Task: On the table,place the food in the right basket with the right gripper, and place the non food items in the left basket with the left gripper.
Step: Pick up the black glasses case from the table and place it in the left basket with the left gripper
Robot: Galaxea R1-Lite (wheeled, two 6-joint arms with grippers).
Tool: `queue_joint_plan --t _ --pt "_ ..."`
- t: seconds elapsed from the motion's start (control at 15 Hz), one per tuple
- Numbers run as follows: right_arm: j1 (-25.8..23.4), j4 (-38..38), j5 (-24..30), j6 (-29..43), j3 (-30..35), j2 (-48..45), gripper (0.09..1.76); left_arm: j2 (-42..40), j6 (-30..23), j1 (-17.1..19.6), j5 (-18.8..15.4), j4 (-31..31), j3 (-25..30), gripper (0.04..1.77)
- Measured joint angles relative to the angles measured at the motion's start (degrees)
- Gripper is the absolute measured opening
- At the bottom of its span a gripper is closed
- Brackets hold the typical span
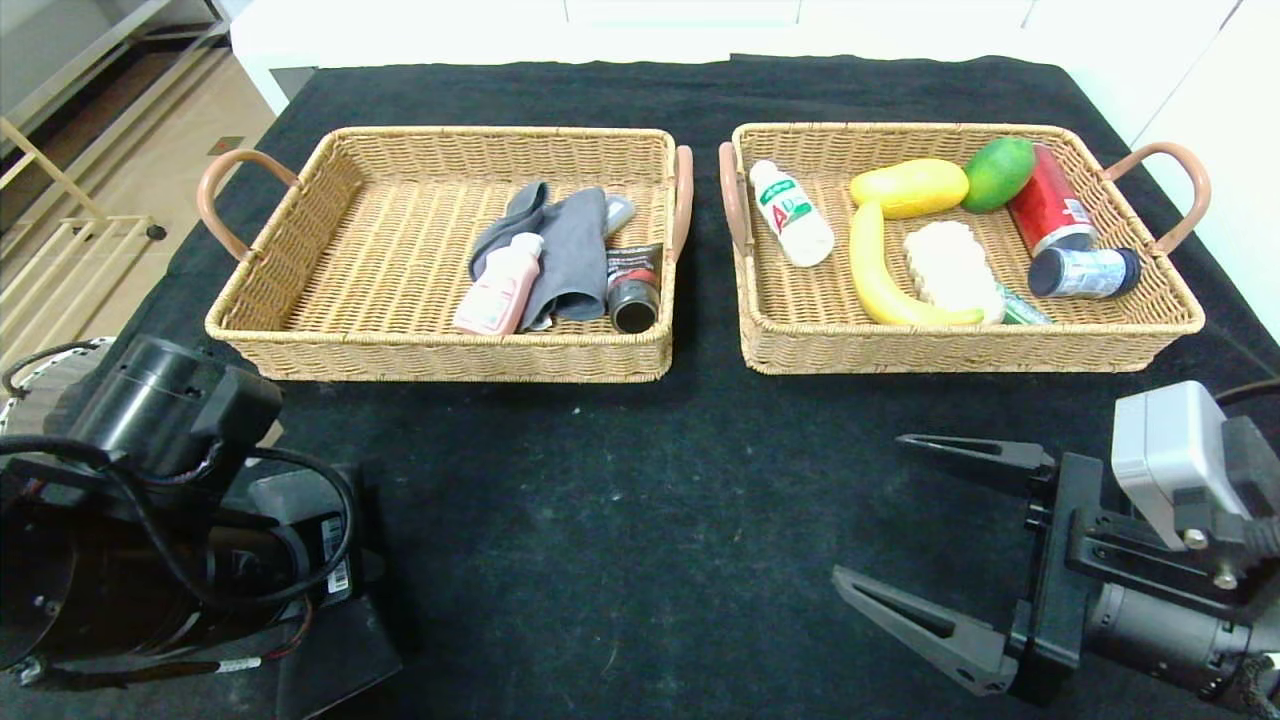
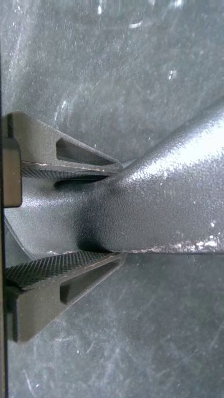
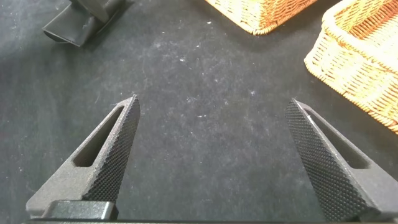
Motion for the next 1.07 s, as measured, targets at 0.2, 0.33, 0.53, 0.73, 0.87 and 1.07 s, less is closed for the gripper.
queue_joint_plan --t 0.2,0.33,0.53,0.73,0.87,1.07 --pt "0.0 0.01 0.0 0.0 0.0 0.0 1.71 -0.9 0.33 0.05 0.41 0.62 -0.68 0.73" --pt "0.01 0.01 0.05 0.0 0.05 0.04 1.71 -2.21 0.96 -0.16 2.73 0.55 -1.27 0.7" --pt "0.0 0.01 0.0 0.0 0.0 0.26 1.71 -5.34 2.89 -1.9 5.9 0.16 -2.62 0.68" --pt "0.01 0.01 -0.04 -0.17 0.07 0.3 1.71 -8.24 7.77 -2.36 6.05 -0.23 -5.49 0.67" --pt "0.09 -0.02 -0.02 -0.2 0.11 0.26 1.71 -9.03 10.08 -2.45 6.03 -3.1 -7.89 0.66" --pt "0.2 -0.1 0.0 -0.39 0.16 0.17 1.71 -8.75 15.65 -2.45 5.99 -11.39 -10.45 0.65"
